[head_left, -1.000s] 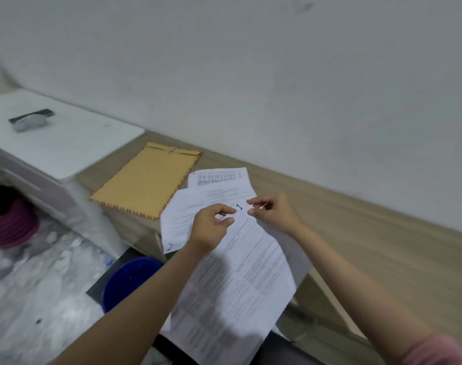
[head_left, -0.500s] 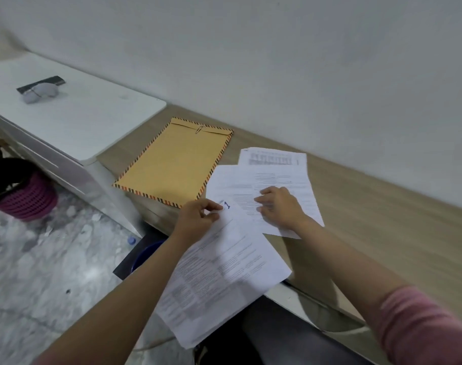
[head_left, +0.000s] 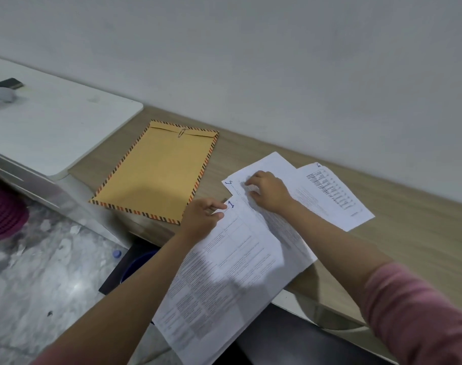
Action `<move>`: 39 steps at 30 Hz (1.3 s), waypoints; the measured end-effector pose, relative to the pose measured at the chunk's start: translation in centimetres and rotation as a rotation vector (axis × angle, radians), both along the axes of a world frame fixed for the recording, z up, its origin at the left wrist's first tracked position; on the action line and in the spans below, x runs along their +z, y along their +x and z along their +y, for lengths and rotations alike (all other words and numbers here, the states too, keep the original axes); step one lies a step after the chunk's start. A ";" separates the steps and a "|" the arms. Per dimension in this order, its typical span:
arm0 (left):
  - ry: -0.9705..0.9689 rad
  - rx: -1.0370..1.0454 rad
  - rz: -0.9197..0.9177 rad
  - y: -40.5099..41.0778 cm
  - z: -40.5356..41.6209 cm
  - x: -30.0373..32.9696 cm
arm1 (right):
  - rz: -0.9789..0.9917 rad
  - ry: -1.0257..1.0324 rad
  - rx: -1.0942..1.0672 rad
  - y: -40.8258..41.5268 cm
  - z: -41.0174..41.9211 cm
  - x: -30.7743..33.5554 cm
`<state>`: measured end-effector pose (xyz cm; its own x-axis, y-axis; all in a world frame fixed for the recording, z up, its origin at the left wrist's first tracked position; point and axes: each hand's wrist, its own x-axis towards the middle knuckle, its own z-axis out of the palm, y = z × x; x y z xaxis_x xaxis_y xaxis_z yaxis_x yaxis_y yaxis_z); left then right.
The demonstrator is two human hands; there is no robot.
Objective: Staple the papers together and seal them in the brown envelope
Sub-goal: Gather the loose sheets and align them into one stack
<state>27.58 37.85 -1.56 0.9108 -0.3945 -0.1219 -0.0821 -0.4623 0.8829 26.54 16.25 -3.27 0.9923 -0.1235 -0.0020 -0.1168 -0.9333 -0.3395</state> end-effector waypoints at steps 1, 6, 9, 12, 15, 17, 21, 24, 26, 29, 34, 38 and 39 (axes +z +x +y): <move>-0.015 0.016 0.021 0.2 0.2 -0.1 | 0.020 0.008 0.019 1.2 0.3 0.1; -0.068 0.046 0.082 1.3 0.8 -0.8 | 0.259 -0.084 0.196 5.6 0.3 0.8; -0.090 0.041 0.108 1.7 0.9 -1.0 | 0.299 -0.126 0.268 6.6 0.4 1.1; -0.087 0.054 0.131 1.9 0.8 -1.1 | 0.217 -0.105 0.291 6.7 0.3 1.7; -0.086 0.066 0.130 1.8 0.6 -1.1 | 0.153 -0.070 0.283 6.5 0.3 2.0; -0.088 0.071 0.125 1.7 0.5 -1.0 | 0.124 -0.054 0.277 6.3 0.3 2.1; -0.093 0.079 0.122 1.7 0.6 -0.8 | 0.072 -0.035 0.256 5.9 -0.2 1.9; -0.089 0.088 0.091 1.6 0.5 -0.3 | -0.029 0.007 0.208 5.3 -0.6 2.2; -0.111 0.081 0.057 1.5 0.3 0.7 | -0.083 0.052 0.160 4.9 -0.9 3.3; -0.116 0.036 -0.038 1.6 -0.2 2.4 | -0.187 0.049 0.120 4.0 -1.7 6.0; -0.330 0.027 0.025 1.2 -2.3 6.2 | -0.354 0.173 0.011 1.0 -3.5 11.2; -0.419 0.014 -0.050 0.4 -5.0 9.8 | -0.383 0.376 -0.068 -2.4 -4.7 14.7; -0.437 0.017 -0.076 0.3 -5.5 10.4 | -0.398 0.426 -0.087 -3.3 -4.9 15.3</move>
<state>27.90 32.32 8.81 0.9174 -0.3794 0.1203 -0.1497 -0.0488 0.9875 23.29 11.36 12.01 0.9133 -0.2745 0.3007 0.0261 -0.6976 -0.7160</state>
